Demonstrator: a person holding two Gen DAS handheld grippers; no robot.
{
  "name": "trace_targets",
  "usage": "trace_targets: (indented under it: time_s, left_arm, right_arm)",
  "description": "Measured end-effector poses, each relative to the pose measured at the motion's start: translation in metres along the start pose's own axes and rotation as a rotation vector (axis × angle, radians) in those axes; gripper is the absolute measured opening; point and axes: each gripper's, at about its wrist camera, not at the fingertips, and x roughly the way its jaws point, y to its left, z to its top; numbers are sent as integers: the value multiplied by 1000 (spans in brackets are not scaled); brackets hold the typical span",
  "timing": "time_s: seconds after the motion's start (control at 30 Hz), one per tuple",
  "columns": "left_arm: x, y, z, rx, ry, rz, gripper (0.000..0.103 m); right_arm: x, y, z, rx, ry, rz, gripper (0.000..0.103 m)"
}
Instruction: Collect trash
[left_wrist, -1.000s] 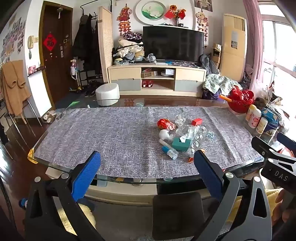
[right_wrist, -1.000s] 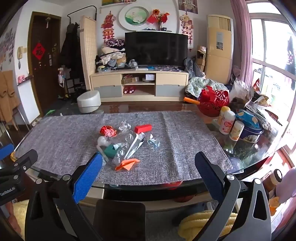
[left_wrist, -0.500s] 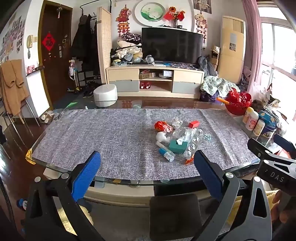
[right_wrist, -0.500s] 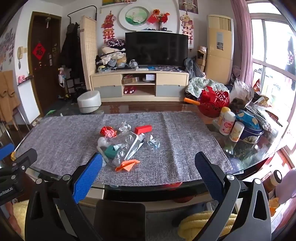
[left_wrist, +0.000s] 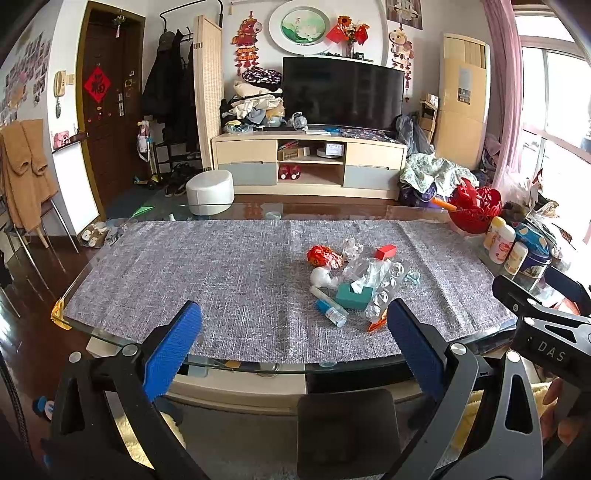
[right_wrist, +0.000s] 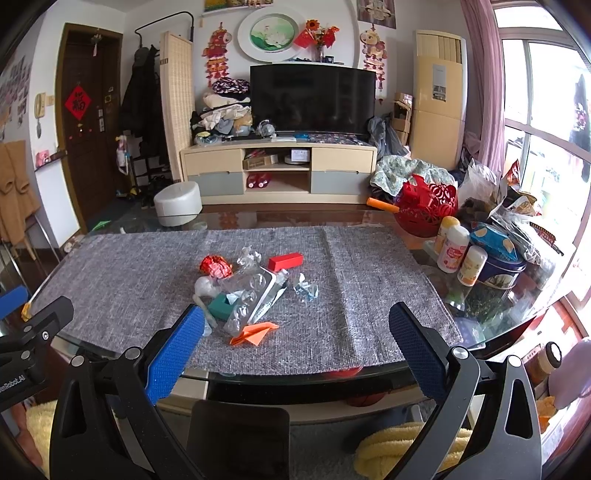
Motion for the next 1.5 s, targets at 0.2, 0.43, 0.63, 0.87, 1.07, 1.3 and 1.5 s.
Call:
trace_targets:
  time_s: [0.2,0.43,0.63,0.87,1.07,1.3,1.5]
  left_arm:
    - [-2,0,4,1,-4,-5,95]
    - [-3,3,6,-6,-11,-6,95]
    - [-4,4,6,-10,-12,-7,95]
    - [-4,8,7,-15,-7,-4,95]
    - [-5,10,3,-16,-18,-1,95]
    - [-5,8,3,-15,-19,-2,95]
    - [-5,7,2,-15,-19,-1,95]
  right_arm:
    - [0,0,2,-2,-2,0,100]
    - [0,0,3,-3,-1,0,100]
    - [0,0,5,1,0,0,100]
    - [-1,1,5,1,3,-1,100]
    - [-1,-2,2,12,-7,-4,100]
    - [-2,-4,0,19,-8,-1,100]
    - [-2,-5,-1,20,-8,0,100]
